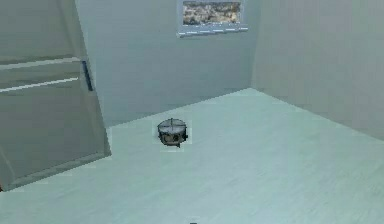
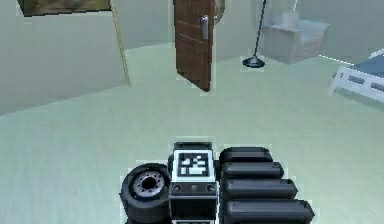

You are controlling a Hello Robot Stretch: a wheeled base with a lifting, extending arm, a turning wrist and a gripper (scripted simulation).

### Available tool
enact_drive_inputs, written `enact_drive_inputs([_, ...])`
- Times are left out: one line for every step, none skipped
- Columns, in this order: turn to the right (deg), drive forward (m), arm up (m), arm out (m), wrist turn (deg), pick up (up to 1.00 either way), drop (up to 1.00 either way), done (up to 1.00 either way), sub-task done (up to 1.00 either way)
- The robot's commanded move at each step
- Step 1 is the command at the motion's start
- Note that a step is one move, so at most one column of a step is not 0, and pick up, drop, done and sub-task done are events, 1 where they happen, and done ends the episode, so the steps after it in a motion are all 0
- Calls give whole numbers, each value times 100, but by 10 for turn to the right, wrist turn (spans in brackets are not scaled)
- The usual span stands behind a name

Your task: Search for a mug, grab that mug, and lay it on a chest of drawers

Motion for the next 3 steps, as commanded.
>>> enact_drive_inputs([-330, 0, 0, 0, 0, 0, 0, 0, 0])
enact_drive_inputs([0, 100, 0, 0, 0, 0, 0, 0, 0])
enact_drive_inputs([0, 20, 0, 0, 0, 0, 0, 0, 0])
